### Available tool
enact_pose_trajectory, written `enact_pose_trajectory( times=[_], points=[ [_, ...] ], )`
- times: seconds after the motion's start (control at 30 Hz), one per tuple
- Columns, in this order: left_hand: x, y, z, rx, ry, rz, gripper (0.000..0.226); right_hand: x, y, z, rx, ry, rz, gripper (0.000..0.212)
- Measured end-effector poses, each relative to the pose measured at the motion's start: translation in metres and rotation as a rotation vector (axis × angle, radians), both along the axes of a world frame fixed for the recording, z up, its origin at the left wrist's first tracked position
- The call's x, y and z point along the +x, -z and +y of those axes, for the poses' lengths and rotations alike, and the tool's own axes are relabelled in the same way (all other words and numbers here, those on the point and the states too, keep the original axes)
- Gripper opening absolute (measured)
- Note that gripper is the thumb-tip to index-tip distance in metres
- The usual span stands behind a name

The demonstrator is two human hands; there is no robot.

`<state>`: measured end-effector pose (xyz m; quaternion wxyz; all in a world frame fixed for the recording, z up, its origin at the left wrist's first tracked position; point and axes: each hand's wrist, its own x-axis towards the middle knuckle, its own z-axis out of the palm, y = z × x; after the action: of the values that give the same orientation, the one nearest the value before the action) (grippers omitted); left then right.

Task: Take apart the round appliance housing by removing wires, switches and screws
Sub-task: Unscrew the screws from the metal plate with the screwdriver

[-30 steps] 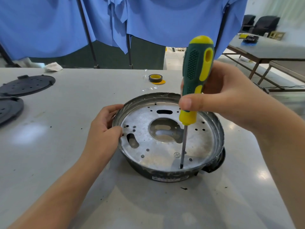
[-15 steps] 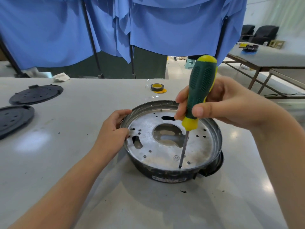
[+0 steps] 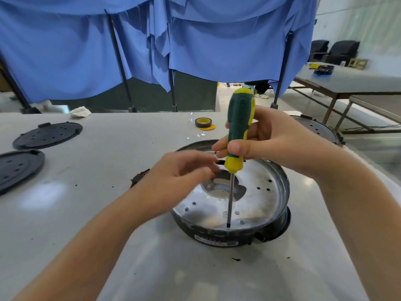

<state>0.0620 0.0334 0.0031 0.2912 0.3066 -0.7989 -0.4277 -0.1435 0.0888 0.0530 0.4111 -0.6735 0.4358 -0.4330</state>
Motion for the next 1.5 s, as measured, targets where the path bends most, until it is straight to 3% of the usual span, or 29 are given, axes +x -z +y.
enact_pose_trajectory(
  times=[0.07, 0.2, 0.37, 0.6, 0.9, 1.07, 1.3, 1.5],
  points=[
    [-0.008, -0.001, 0.013, 0.144, 0.181, 0.020, 0.021, 0.003, -0.003, 0.003, -0.069, 0.062, 0.060, 0.040],
    [-0.015, 0.009, 0.019, 0.205, 0.257, 0.060, 0.018, 0.010, -0.005, 0.009, -0.164, 0.073, 0.103, 0.037],
    [-0.014, 0.019, 0.022, 0.254, 0.218, 0.200, 0.016, 0.006, -0.003, 0.008, -0.143, 0.022, 0.040, 0.037],
    [-0.012, 0.023, 0.027, 0.206, 0.206, 0.236, 0.016, 0.008, 0.000, 0.004, -0.065, -0.137, -0.020, 0.044],
    [-0.016, 0.024, 0.032, 0.121, 0.144, 0.234, 0.020, 0.017, -0.002, 0.005, -0.198, 0.177, 0.201, 0.046],
    [-0.018, 0.023, 0.032, 0.149, 0.110, 0.254, 0.020, 0.012, -0.006, 0.011, -0.149, 0.076, 0.136, 0.036],
    [-0.019, 0.022, 0.034, 0.114, 0.065, 0.275, 0.014, 0.008, -0.007, 0.013, -0.028, -0.117, 0.075, 0.045],
    [-0.020, 0.024, 0.034, 0.117, 0.035, 0.280, 0.013, 0.016, 0.007, 0.013, -0.056, 0.084, 0.185, 0.039]
  ],
)
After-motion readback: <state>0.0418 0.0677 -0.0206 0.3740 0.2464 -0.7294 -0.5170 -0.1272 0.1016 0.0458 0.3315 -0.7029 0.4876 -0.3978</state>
